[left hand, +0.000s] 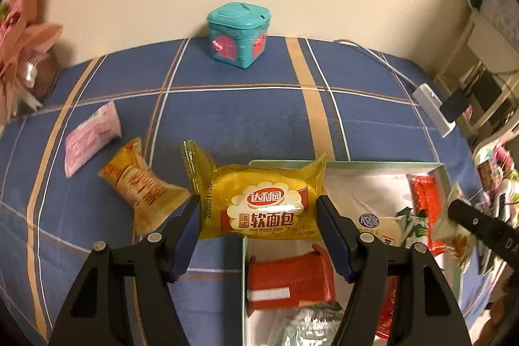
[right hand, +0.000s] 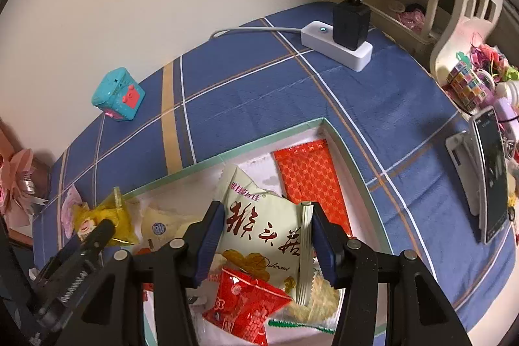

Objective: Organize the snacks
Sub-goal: 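Lift both held snacks and carry them over the white tray, then open the left tool to drop the bun pack while the right drops the cookie pack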

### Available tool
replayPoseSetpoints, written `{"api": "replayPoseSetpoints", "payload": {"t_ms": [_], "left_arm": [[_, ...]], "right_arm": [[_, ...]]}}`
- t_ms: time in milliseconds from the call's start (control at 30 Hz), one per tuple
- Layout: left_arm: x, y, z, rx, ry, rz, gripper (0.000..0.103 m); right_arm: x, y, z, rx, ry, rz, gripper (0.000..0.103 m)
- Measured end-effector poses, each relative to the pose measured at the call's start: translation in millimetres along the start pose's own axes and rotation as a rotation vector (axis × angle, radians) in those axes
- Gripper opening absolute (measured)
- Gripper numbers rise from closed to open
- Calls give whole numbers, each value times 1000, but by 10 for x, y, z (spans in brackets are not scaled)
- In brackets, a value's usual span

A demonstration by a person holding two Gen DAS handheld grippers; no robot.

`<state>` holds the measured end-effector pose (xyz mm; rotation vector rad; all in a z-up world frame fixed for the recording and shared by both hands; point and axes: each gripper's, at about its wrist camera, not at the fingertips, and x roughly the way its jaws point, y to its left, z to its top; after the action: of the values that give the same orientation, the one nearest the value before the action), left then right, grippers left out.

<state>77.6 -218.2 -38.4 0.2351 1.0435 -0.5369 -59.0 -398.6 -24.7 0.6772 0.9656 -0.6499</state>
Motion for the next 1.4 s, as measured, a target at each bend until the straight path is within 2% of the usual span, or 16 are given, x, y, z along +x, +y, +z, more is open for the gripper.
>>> {"api": "replayPoseSetpoints", "payload": {"t_ms": [367,567,733,833,1000,1267,1400], "left_arm": [[128,-171,-5,41,-6,-39,70],[90,-125,23,5,11,-72,72],[33,-98,45,-24,38,-110,79],[-9,-74,56,-35,48,-100,79],[-83,44,72,-63,66,-38,80],[-171,243,86,-84,47,57,82],[-191,313,94,-85,43,94,83]], "right_arm": [[166,45,-2,-2,25,-4,58],[128,68,-1,-10,17,-5,62],[130,71,-7,-11,31,-25,64],[134,90,-20,-19,42,-36,64],[121,165,-49,-45,47,-46,64],[99,401,-114,-112,40,-47,71],[86,481,-131,-134,35,-47,78]]}}
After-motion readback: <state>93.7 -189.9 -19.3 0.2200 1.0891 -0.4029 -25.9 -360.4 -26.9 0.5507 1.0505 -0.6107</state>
